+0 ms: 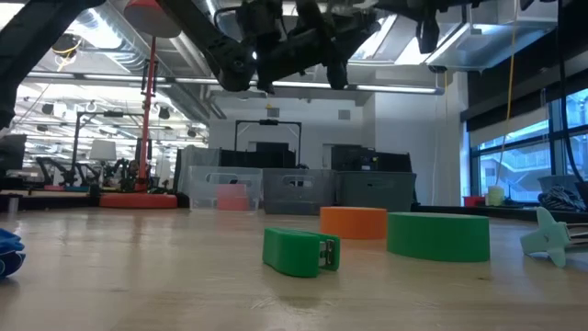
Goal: Pick and place Stapler, Stapler remover, tape
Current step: Put the left light blue staple remover into the blue bin
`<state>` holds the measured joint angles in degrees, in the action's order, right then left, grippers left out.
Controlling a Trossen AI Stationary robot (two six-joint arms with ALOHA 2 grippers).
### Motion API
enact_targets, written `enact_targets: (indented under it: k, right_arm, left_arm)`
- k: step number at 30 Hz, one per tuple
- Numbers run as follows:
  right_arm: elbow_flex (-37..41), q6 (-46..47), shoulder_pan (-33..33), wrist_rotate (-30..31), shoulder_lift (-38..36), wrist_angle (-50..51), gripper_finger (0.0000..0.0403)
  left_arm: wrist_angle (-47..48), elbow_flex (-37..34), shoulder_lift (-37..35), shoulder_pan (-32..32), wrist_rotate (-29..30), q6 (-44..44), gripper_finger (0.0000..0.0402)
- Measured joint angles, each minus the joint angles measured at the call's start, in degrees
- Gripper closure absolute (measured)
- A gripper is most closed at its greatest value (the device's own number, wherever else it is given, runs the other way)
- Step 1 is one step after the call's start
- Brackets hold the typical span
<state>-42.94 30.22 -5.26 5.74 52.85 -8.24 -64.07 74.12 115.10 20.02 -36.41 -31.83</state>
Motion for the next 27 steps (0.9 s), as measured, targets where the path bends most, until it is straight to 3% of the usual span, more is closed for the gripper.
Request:
enact_targets:
  k: [12,27]
  right_arm:
    - [-0.04,2.31,0.44,-5.33,-0.14,-1.19,0.0327]
    - [-0.09,0.80,-1.33,-6.15,-0.51,-0.02,0.0327]
  left_arm:
    - [0.82,-0.12,0.05,2.96,-1.56,0.26,0.0369]
    - [-0.38,-0.12,0.03,8.78,-5.68,-4.58,0.0369]
